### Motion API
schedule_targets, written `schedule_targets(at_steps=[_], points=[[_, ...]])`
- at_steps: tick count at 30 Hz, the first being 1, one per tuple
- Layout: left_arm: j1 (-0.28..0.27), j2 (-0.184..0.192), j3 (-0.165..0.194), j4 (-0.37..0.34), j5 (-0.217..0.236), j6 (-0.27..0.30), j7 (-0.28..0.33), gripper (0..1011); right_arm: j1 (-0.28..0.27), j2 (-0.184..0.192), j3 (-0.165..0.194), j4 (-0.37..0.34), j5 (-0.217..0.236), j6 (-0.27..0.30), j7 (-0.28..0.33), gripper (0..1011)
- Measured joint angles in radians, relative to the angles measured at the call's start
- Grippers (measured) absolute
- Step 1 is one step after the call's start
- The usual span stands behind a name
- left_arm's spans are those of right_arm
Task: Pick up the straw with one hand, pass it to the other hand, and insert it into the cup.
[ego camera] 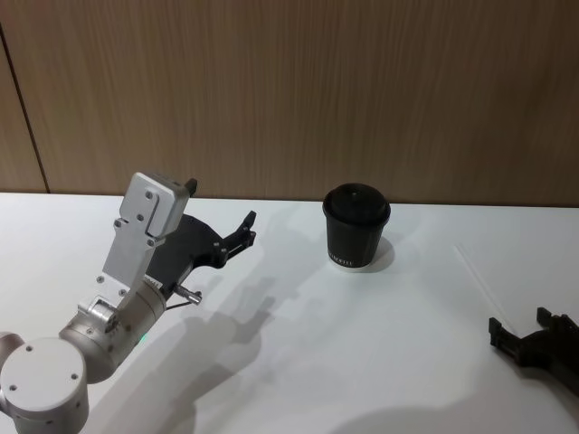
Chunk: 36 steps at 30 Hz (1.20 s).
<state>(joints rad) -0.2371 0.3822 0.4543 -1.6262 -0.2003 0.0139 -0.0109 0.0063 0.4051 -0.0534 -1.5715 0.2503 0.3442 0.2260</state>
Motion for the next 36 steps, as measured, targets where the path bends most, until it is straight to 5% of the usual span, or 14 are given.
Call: schedule_targets(at_steps=[25,36], points=[[0.000,0.000,0.000,0.000,0.000,0.000,0.000,1003,-0.002,-0.001,0.001,-0.002,-0.005,0.003,0.003,91],[0.000,0.000,0.000,0.000,0.000,0.000,0.000,1003,-0.001,-0.001,0.001,-0.002,-0.006,0.003,0.003,0]])
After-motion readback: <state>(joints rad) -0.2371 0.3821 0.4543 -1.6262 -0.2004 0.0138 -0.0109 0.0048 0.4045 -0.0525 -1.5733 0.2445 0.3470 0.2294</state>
